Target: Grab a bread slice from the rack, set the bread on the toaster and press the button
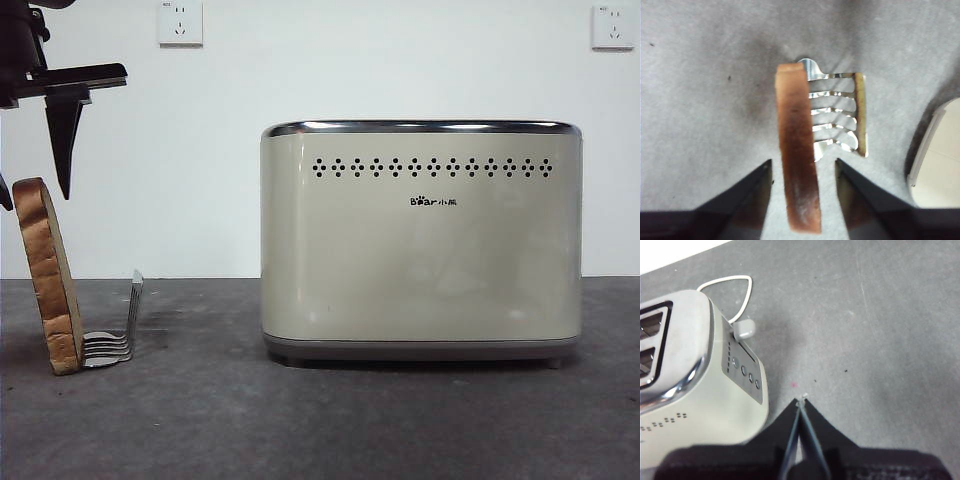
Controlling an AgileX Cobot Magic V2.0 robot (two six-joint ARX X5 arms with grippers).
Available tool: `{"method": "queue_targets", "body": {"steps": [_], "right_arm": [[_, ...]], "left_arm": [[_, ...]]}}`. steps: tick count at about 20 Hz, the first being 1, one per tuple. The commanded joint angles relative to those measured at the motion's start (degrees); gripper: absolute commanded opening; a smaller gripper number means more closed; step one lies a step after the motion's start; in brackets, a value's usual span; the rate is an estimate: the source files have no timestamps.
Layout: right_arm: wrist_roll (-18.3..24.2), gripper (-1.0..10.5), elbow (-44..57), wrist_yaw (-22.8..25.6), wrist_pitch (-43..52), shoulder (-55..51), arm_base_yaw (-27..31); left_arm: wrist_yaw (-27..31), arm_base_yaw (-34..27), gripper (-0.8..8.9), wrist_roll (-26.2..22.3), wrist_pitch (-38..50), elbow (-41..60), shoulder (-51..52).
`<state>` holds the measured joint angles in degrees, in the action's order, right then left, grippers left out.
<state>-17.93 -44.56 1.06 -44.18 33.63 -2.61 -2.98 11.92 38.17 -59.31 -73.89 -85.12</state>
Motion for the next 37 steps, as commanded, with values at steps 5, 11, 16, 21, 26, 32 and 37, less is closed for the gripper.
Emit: {"method": "queue_targets", "body": {"steps": [5,11,16,21,26,32,37], "right_arm": [[0.7,0.0,-0.3,0.0,-1.1,0.0,0.0],[0.7,0.0,-0.3,0.0,-1.5,0.0,0.0],[0.7,0.0,-0.3,0.0,-2.6,0.0,0.0],[0.7,0.0,-0.3,0.0,-2.6,0.0,0.0],[0.6,0.0,-0.3,0.0,-2.7,0.0,0.0],[0.6,0.0,-0.3,-0.2,-2.4,0.0,0.0],[0.7,0.0,-0.3,-0.2,-2.7,0.0,0.0]], "left_arm": [[2.8,1.0,-0.06,-0.3,-1.0,0.2,-0.4],[2.4,1.6,-0.09,-0.9,2.0,0.2,-0.3],[-0.4,1.6,-0.09,-2.1,3.5,-0.1,1.2],[-0.4,1.5,-0.09,-9.0,0.5,-6.6,2.3],[-0.5,1.5,-0.09,-26.4,-12.3,-20.7,2.3],[-5.6,5.9,-0.09,-47.3,-16.2,-38.1,3.3],[-7.3,14.4,-0.09,-63.8,-16.2,-44.8,3.3]]}}
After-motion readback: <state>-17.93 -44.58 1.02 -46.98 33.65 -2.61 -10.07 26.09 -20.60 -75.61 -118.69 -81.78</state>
